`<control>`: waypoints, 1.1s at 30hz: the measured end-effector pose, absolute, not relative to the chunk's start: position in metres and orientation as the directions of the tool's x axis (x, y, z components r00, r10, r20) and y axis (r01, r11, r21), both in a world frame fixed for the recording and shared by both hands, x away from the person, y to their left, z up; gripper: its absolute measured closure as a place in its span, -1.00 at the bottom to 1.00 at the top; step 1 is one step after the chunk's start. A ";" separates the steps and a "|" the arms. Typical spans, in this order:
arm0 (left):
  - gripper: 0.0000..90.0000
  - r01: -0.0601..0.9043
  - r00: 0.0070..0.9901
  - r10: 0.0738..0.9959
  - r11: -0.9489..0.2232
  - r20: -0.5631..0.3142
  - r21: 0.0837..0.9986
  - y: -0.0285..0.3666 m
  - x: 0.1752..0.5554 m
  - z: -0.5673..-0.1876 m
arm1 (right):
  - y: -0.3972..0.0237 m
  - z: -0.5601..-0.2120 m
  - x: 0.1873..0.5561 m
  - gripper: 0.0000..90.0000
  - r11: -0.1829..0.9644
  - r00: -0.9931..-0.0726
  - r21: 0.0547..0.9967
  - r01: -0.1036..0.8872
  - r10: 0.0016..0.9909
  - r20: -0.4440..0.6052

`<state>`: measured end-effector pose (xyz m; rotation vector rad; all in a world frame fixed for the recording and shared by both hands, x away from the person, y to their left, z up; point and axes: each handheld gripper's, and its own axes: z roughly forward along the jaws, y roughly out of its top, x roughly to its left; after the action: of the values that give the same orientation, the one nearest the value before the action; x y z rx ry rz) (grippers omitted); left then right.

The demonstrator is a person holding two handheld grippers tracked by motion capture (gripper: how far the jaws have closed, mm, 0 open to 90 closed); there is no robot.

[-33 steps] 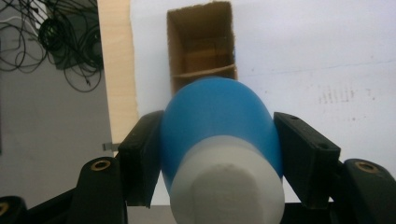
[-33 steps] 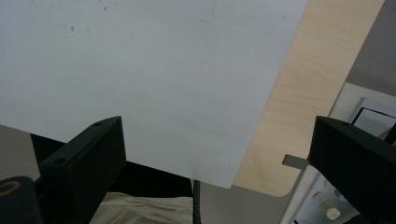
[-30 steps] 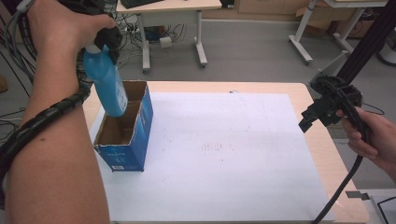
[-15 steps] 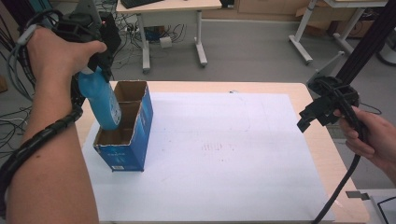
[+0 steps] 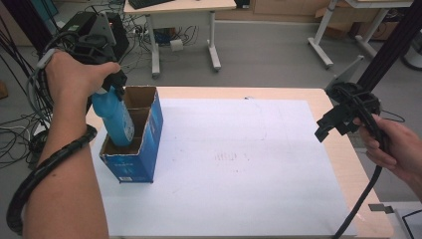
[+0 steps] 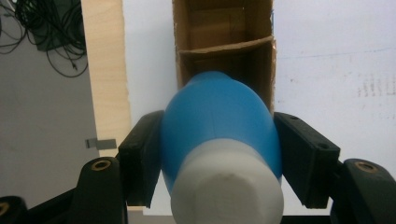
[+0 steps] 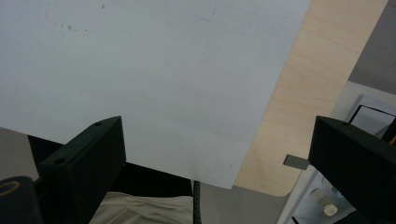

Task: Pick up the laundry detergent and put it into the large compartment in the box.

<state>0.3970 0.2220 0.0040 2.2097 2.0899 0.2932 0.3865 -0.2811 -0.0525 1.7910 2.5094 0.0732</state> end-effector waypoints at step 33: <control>-0.18 0.987 0.079 0.994 -0.088 0.074 0.136 0.219 0.406 -0.070 | -0.282 -0.060 0.387 -0.91 0.324 -0.325 0.067 0.944 0.946 -0.008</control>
<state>0.4060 0.2191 -0.0702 2.2698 2.0861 0.2266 0.3867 -0.2817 -0.0598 1.7984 2.5195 0.0770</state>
